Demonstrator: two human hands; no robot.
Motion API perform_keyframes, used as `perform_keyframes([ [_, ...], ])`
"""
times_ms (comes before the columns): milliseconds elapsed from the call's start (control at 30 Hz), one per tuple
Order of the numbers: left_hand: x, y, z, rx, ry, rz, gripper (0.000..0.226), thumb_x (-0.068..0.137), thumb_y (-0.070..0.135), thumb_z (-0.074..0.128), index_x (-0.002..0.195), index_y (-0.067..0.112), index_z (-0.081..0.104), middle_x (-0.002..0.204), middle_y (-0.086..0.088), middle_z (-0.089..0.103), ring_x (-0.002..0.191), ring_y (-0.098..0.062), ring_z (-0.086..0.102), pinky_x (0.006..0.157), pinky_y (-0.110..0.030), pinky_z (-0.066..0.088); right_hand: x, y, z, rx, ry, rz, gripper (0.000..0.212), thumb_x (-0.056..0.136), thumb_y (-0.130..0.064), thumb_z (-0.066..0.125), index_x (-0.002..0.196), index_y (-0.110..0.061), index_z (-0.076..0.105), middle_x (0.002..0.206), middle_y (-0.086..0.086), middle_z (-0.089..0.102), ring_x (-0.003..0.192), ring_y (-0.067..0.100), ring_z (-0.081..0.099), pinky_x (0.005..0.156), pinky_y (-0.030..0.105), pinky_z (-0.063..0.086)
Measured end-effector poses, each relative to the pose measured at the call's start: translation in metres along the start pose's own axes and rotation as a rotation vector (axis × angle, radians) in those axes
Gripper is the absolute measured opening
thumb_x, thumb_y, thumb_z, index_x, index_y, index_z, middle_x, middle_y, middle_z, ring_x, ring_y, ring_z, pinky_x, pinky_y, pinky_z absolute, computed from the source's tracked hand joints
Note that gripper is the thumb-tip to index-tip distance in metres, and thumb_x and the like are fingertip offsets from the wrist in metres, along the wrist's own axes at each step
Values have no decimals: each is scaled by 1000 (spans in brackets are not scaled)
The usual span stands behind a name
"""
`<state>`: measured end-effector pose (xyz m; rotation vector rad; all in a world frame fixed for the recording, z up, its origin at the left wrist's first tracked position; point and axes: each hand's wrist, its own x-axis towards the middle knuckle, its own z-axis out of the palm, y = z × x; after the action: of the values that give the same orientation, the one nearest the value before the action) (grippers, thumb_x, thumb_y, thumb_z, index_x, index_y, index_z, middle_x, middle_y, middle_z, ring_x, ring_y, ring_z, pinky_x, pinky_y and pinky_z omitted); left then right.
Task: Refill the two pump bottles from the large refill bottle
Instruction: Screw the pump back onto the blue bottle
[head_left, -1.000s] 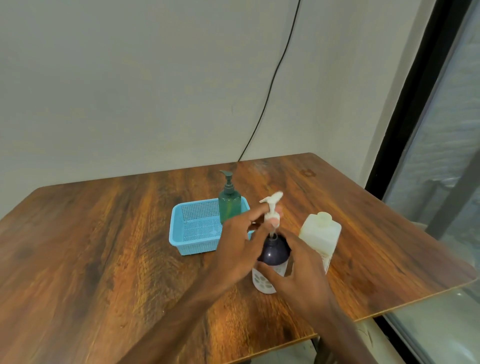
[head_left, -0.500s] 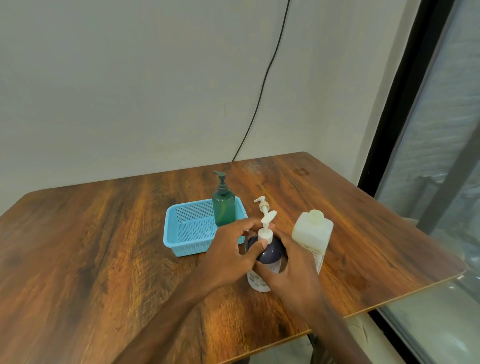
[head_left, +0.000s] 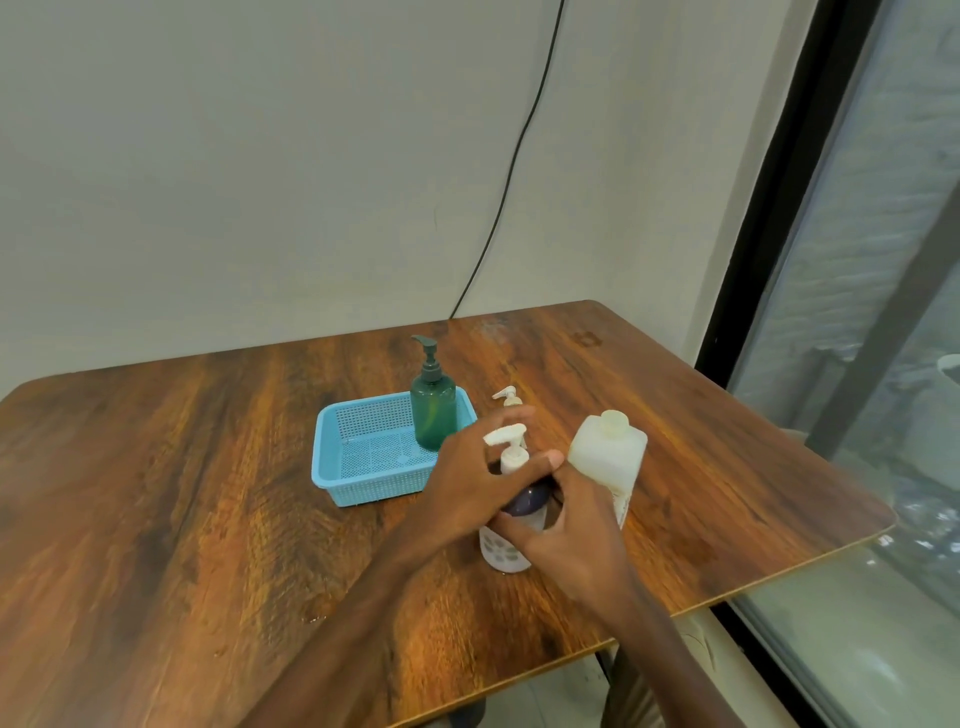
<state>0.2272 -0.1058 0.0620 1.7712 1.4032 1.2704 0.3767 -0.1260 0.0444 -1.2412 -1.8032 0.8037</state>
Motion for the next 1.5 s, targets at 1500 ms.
perform_keyframes([
  [1500, -4, 0, -22, 271, 2, 228, 17, 85, 34, 85, 89, 18, 82, 74, 10, 63, 72, -6, 58, 63, -13, 39, 7, 9, 1, 2, -34, -32, 70, 71, -45, 86, 131, -35, 52, 121, -29, 57, 105, -6, 59, 85, 4, 45],
])
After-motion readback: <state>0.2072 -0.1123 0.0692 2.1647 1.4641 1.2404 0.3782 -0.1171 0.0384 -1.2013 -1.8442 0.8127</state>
